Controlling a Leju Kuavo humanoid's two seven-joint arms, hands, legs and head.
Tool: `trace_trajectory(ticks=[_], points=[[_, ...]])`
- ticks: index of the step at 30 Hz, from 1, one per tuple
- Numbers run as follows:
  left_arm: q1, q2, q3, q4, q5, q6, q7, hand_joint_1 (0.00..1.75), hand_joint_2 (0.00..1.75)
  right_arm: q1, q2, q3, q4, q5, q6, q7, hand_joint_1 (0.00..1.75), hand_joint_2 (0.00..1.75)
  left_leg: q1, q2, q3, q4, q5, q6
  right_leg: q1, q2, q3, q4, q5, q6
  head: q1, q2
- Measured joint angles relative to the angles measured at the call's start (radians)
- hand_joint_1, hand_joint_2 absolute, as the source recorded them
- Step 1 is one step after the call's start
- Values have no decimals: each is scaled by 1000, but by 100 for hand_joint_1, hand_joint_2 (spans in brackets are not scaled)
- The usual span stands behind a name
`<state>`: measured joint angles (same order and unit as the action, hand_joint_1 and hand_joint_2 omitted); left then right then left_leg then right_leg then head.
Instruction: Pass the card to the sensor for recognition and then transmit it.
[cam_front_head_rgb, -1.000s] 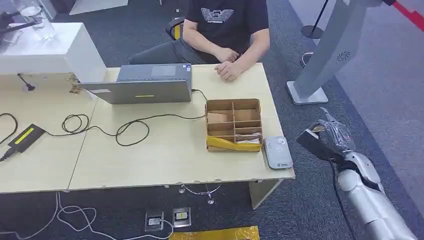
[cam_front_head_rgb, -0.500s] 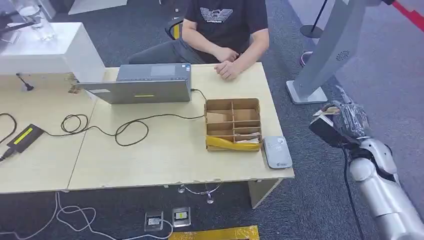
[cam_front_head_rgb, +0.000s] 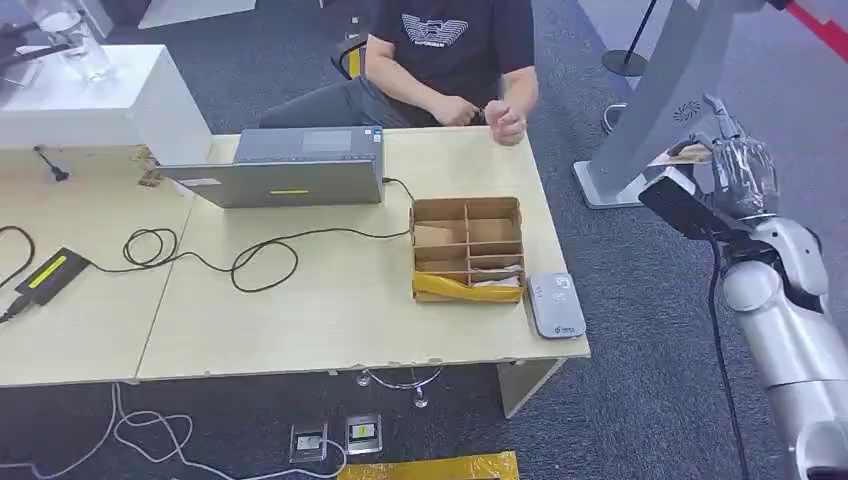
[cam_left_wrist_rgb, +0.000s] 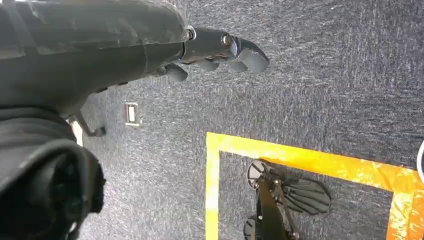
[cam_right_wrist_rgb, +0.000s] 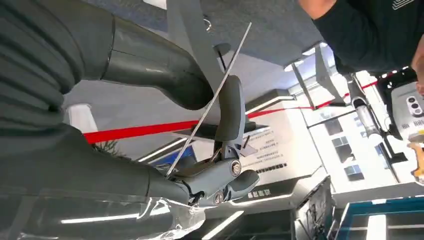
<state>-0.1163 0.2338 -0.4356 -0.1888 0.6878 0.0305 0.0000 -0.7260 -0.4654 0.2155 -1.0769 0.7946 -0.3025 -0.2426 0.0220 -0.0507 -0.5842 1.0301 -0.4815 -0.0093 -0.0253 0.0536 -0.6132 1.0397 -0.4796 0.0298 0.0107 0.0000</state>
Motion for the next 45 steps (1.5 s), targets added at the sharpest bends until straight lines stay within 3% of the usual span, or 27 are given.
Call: trace_trajectory(ticks=[16, 27, 45], points=[[0, -6, -18, 0, -8, 10, 0, 0, 0, 54, -17, 0, -56, -37, 22, 24, 175, 175, 0, 0, 0, 0, 0, 0, 0, 0, 0, 0, 0, 0, 0, 0], [-1, -8, -35, 0, -8, 9, -1, 0, 0, 63, -10, 11, -108, -17, 79, 46, 175, 175, 0, 0, 0, 0, 0, 0, 0, 0, 0, 0, 0, 0, 0, 0], [-1, -11, -52, 0, -7, 2, -1, 0, 0, 92, 3, 42, -138, -8, 90, 63, 175, 175, 0, 0, 0, 0, 0, 0, 0, 0, 0, 0, 0, 0, 0, 0]])
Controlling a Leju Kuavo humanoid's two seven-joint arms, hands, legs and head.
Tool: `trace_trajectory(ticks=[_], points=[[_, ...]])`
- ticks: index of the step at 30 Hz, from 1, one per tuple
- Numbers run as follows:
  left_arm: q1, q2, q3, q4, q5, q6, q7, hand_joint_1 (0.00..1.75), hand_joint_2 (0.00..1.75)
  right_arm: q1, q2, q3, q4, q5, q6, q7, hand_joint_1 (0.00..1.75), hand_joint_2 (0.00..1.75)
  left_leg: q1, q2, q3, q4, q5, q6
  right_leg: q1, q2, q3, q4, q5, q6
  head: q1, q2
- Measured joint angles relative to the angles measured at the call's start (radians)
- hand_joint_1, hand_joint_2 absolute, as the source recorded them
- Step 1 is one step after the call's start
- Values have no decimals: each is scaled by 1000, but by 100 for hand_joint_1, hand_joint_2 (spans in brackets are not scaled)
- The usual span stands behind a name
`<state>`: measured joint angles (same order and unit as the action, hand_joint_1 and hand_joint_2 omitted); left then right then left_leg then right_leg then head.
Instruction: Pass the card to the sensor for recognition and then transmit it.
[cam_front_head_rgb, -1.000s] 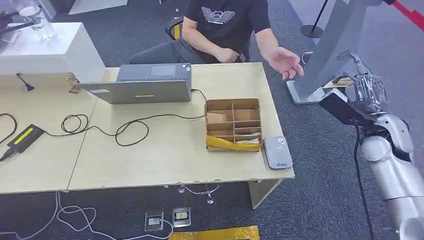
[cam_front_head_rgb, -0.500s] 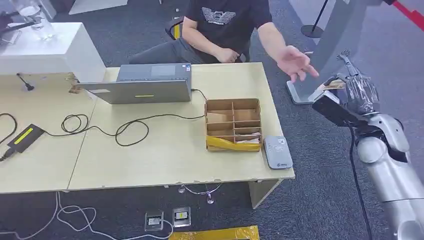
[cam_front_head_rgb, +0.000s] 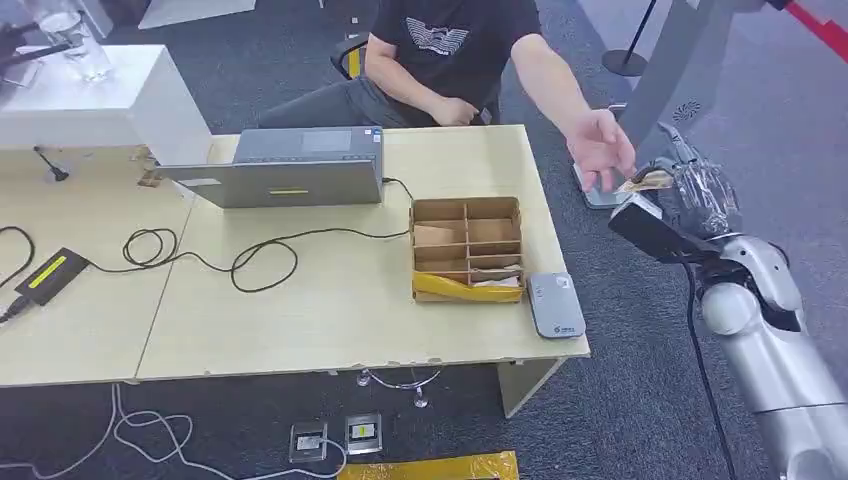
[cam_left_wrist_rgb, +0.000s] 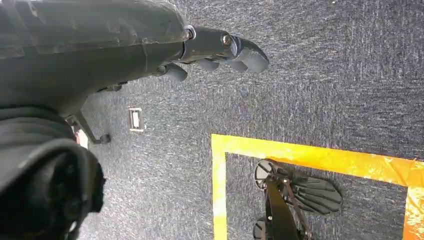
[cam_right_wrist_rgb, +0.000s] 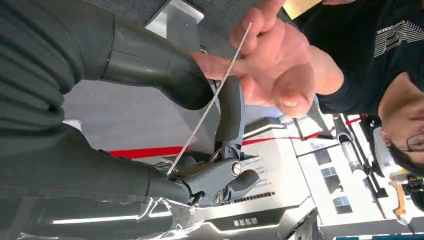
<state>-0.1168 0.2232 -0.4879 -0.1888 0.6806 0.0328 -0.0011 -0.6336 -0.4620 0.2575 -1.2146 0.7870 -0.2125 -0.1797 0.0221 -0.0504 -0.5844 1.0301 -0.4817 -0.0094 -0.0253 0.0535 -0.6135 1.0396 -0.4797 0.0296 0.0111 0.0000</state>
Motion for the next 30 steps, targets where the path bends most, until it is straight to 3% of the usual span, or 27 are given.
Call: trace_trajectory(ticks=[5, 7, 8, 9, 10, 11, 16, 17, 24, 30], points=[[0, 6, -6, 0, 3, 2, 0, 0, 0, -7, 6, 10, 9, 0, 1, -17, 175, 175, 0, 0, 0, 0, 0, 0, 0, 0, 0, 0, 0, 0, 0, 0], [-1, 7, -6, 0, 6, 2, 0, 0, 0, -18, 10, 18, 20, 2, -2, -26, 166, 175, 0, 0, 0, 0, 0, 0, 0, 0, 0, 0, 0, 0, 0, 0], [-1, 8, -7, 0, 8, 0, 0, 0, 0, -25, 15, 21, 30, 2, -3, -32, 120, 175, 0, 0, 0, 0, 0, 0, 0, 0, 0, 0, 0, 0, 0, 0], [-1, 8, -7, 0, 9, 0, 0, 0, 0, -32, 19, 22, 38, 3, -6, -36, 61, 175, 0, 0, 0, 0, 0, 0, 0, 0, 0, 0, 0, 0, 0, 0], [-1, 8, -7, 0, 9, 0, -1, 0, 0, -37, 23, 24, 47, 6, -11, -39, 44, 175, 0, 0, 0, 0, 0, 0, 0, 0, 0, 0, 0, 0, 0, 0], [-1, 8, -8, 0, 9, -1, -2, 0, 0, -45, 28, 27, 58, 8, -17, -44, 16, 175, 0, 0, 0, 0, 0, 0, 0, 0, 0, 0, 0, 0, 0, 0], [-2, 8, -16, 0, 11, 2, -3, 0, 0, -66, 41, 41, 109, 1, -45, -48, 10, 175, 0, -1, -1, 0, 0, 0, 0, 0, 0, 0, 0, 0, 0, 0], [-2, 8, -16, 0, 15, 2, -2, 0, 0, -69, 41, 44, 114, 0, -47, -45, 0, 175, 0, -1, -1, 0, 0, 0, 0, 0, 0, 0, 0, 0, 0, 0], [-2, 7, -16, 0, 27, 9, 2, 0, 0, -87, 51, 52, 155, 19, -115, -34, 0, 175, 0, 0, -1, 0, 0, 0, 0, 0, 0, 0, 0, 0, 0, 0], [-2, 5, -16, 0, 30, 9, 2, 0, 0, -97, 60, 62, 191, 24, -127, -30, 0, 175, 0, 0, 0, 0, 0, 0, 0, 0, 0, 0, 0, 0, 0, 0]])
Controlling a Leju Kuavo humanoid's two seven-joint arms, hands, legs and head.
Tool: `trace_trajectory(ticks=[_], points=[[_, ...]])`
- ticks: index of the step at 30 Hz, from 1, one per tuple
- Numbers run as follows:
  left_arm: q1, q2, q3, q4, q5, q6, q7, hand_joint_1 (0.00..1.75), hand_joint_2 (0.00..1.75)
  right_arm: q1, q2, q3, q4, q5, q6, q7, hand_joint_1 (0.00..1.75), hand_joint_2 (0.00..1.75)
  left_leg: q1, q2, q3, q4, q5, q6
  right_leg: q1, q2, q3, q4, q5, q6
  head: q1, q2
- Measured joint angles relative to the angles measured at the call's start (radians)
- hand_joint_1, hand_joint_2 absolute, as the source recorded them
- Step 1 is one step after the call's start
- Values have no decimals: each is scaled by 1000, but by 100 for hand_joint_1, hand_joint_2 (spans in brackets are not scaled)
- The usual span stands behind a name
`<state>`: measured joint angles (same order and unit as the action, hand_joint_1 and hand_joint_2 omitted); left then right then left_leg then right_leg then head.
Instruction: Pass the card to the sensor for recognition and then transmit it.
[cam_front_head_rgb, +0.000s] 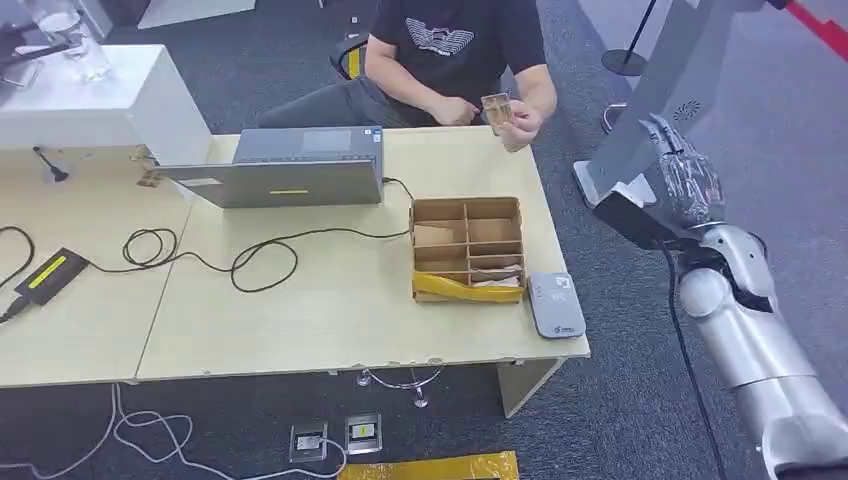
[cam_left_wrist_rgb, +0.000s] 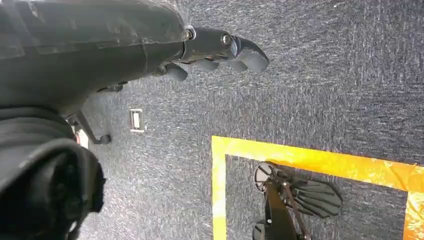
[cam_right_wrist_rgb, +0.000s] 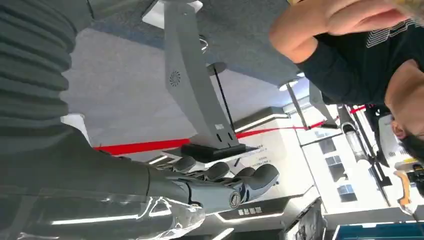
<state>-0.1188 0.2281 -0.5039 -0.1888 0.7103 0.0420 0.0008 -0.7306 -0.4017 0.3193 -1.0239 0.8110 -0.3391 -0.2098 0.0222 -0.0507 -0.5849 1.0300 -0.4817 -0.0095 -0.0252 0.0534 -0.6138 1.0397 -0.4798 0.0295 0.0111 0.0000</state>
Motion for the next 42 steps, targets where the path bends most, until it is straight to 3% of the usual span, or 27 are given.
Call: trace_trajectory(ticks=[15, 27, 42], points=[[0, 0, -14, 0, 7, -1, 0, 0, 0, -8, 5, 2, 40, 3, -9, 8, 0, 175, 0, 0, 0, 0, 0, 0, 0, 0, 0, 0, 0, 0, 0, 0], [1, 0, -15, 0, 19, 1, 0, 0, 0, 68, -29, 1, -83, -35, 157, 88, 0, 175, 0, 0, 0, 0, 0, 0, 0, 0, 0, 0, 0, 0, 0, 0], [1, 1, -15, 0, 21, 1, 0, 0, 0, 106, -48, 1, -167, -43, 168, 92, 0, 175, 0, 1, 0, 0, 0, 0, 0, 1, 0, 0, 0, 0, 0, 0]])
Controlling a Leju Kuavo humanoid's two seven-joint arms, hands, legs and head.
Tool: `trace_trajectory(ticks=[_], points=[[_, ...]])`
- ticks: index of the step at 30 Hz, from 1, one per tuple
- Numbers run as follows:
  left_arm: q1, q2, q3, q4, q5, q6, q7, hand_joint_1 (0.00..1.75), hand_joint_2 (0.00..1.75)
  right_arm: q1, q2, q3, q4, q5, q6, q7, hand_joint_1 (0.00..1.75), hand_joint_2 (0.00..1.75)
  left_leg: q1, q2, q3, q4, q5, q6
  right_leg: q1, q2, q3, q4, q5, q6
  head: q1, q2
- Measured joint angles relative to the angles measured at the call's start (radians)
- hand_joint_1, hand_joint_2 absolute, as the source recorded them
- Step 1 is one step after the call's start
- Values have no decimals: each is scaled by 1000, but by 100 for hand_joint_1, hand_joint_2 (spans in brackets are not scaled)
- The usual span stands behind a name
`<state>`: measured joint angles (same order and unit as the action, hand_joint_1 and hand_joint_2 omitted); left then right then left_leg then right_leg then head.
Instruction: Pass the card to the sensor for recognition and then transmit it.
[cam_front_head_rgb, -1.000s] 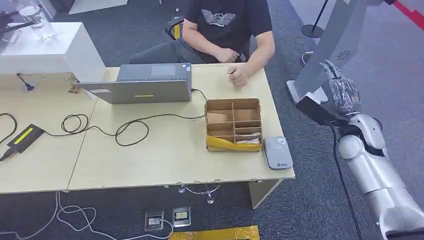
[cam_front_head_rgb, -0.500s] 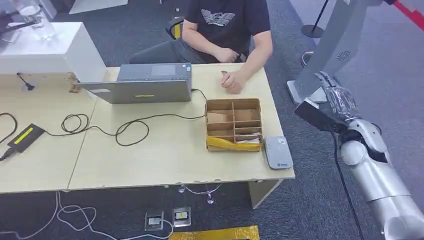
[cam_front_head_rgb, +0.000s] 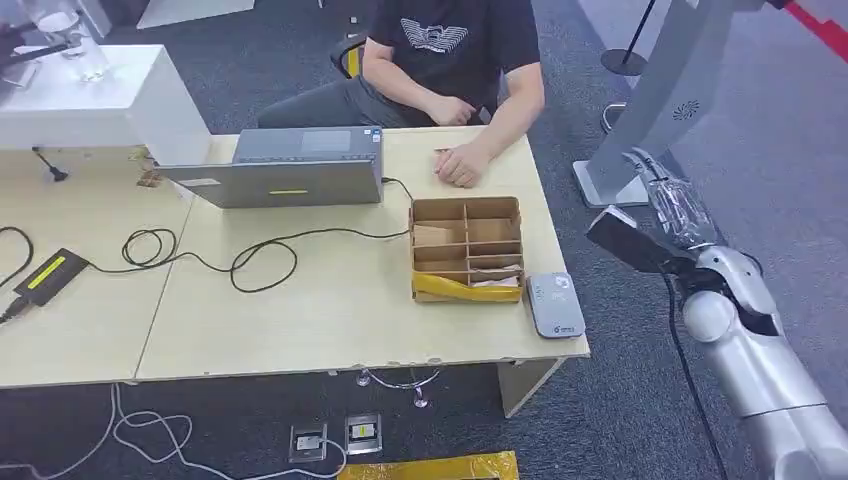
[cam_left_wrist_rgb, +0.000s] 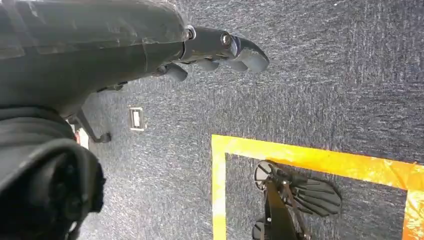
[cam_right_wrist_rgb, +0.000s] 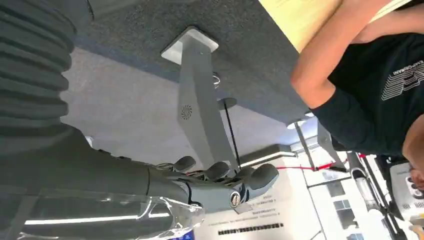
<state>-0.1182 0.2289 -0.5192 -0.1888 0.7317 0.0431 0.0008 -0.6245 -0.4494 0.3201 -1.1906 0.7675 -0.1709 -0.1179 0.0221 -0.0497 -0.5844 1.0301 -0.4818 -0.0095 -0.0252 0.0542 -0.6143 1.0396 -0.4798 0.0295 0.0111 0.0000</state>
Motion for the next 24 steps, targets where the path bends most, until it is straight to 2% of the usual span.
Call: trace_trajectory(ticks=[3, 5, 7, 11, 14, 19, 24], points=[[0, 0, 0, 0, 1, 0, 0, 0, 0, 2, -1, 0, -4, 0, 8, 9, 0, 175, 0, 0, 0, 0, 0, 0, 0, 0, 0, 0, 0, 0, 0, 0], [0, 0, 0, 0, 6, 2, 0, 0, 0, 36, -17, -4, -34, 0, 52, 68, 0, 175, 0, -1, 1, 0, 0, 0, 0, 0, 1, -1, 0, 0, 0, 0], [2, 3, 0, 0, 9, 2, 0, 0, 0, 115, -41, -19, -103, 0, 79, 107, 0, 175, 0, -5, 0, 0, 0, 1, 1, -4, 2, -1, -2, 0, 1, 0], [1, 9, 0, 0, 10, 3, 0, 0, 0, 173, -63, -28, -186, 0, 93, 124, 0, 175, 0, 0, 1, 0, -2, -1, 0, 1, 0, 0, -2, -1, -1, 0], [0, 10, -2, 0, 12, 3, 1, 0, 0, 198, -75, -37, -230, 9, 145, 134, 0, 175, 0, 1, 1, 0, -2, -1, 1, 0, 1, 0, -2, -1, 0, 0], [0, 8, -9, 0, 21, 9, 6, 0, 0, 246, -64, -24, -222, 52, 99, 104, 0, 175, 1, 0, 0, 0, -2, -1, 1, 0, 0, 0, -2, -1, 0, 0], [0, 8, -9, 0, 22, 10, 11, 0, 0, 255, -58, -16, -211, 54, 94, 101, 0, 175, 1, 0, 0, 0, -2, -1, 1, 0, 0, 0, -2, -1, 0, 0]])
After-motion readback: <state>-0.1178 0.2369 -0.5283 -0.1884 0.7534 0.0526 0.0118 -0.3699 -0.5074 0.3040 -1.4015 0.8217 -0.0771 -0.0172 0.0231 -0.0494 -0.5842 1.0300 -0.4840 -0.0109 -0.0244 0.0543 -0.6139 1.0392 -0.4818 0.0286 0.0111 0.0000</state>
